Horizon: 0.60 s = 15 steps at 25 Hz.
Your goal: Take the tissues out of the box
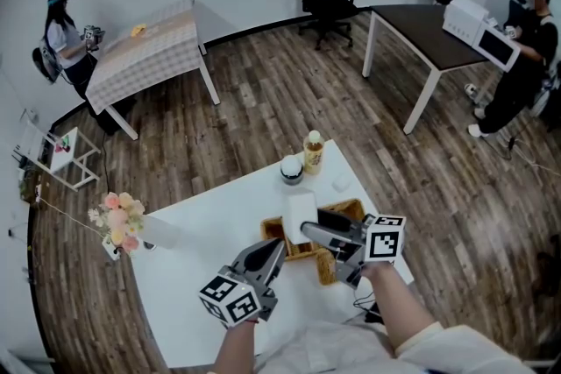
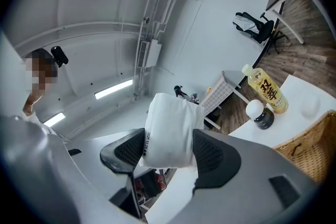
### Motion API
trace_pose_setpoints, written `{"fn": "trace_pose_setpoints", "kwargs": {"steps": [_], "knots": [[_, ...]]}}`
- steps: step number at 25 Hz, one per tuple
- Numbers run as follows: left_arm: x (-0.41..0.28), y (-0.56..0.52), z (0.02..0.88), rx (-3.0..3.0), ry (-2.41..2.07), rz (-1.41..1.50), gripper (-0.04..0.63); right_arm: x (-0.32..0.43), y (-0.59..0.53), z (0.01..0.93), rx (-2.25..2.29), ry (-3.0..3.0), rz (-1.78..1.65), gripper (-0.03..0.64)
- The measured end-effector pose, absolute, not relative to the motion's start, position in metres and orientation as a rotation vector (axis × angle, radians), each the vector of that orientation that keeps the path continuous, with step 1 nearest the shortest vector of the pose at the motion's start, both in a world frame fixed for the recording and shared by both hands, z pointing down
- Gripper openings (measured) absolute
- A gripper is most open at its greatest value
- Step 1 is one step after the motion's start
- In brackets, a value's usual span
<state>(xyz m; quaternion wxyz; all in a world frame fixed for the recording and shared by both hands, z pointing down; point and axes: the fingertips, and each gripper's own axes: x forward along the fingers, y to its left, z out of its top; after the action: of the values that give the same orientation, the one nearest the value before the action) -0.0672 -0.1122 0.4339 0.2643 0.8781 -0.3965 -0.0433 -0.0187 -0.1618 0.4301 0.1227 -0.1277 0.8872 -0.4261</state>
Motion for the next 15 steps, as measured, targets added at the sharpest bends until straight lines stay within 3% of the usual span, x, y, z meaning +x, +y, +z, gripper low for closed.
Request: {"fn": "trace_pose_setpoints", "kwargs": {"steps": [15], "knots": [[-0.0676,-0.1158,0.4359,2.377,-1.066,-0.116,0.002,-0.0201,-0.1672,0.429,-0.359,2.567,-1.245,0.304]]}}
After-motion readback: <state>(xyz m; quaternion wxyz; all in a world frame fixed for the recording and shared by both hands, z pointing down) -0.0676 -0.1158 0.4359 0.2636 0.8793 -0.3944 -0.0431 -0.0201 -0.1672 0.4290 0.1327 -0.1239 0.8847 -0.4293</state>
